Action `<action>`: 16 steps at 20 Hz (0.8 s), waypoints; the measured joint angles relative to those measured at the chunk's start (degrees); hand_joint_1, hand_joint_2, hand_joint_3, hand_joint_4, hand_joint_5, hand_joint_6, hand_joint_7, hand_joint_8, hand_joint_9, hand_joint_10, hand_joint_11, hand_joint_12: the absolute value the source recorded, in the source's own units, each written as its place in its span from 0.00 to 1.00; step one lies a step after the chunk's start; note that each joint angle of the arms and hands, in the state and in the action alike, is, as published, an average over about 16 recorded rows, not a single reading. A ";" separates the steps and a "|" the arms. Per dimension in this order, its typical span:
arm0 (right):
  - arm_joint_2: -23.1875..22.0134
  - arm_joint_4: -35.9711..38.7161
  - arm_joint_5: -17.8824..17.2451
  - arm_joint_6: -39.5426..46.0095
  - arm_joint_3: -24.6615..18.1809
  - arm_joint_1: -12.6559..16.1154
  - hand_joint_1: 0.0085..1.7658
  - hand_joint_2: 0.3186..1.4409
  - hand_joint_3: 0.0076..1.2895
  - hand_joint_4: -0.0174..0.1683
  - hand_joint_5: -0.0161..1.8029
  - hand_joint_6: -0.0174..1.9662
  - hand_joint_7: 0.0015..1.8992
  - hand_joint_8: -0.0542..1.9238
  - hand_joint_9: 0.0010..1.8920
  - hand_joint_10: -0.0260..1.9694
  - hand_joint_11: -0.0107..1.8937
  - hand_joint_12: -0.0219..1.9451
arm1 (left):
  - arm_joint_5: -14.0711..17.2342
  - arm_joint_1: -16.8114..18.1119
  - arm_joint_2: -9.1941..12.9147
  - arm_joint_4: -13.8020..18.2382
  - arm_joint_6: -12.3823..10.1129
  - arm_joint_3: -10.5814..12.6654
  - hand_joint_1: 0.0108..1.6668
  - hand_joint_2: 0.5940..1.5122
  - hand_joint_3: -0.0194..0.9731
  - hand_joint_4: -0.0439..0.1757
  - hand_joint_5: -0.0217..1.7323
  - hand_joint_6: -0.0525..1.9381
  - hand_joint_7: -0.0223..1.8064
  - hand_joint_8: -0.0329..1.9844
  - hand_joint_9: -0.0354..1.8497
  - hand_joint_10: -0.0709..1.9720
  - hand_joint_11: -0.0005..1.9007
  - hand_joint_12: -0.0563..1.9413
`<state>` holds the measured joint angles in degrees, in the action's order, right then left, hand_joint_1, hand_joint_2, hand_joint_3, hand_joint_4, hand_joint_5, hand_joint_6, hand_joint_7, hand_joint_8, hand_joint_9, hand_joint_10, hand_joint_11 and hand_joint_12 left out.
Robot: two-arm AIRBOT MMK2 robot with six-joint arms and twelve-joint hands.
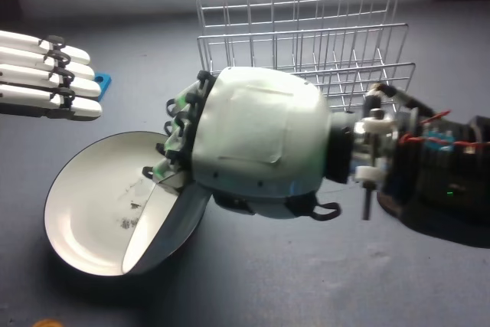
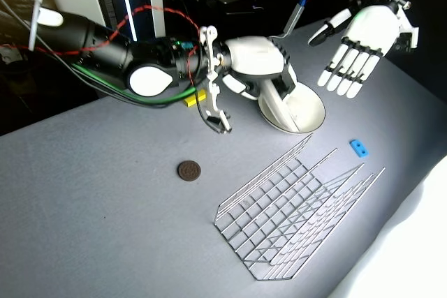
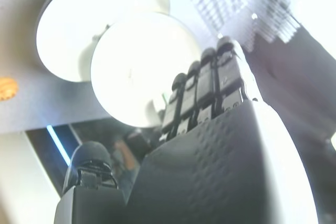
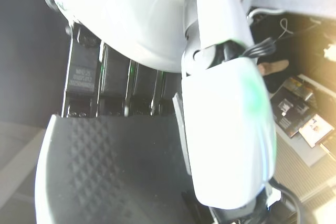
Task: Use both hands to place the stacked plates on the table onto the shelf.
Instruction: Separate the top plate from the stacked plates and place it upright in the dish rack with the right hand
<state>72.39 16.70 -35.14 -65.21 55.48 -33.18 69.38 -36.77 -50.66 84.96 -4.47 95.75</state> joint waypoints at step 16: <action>-19.00 -2.51 12.97 24.05 -13.30 20.08 0.75 0.59 0.00 0.11 0.53 0.51 0.55 0.42 0.53 0.55 0.47 0.59 | 1.73 4.55 1.11 3.25 -4.20 3.16 0.00 0.57 0.04 0.21 0.02 0.03 0.02 0.01 0.03 0.04 0.01 0.03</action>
<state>53.39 14.19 -22.17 -41.17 42.18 -13.11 71.11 -32.22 -49.56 88.21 -8.67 98.91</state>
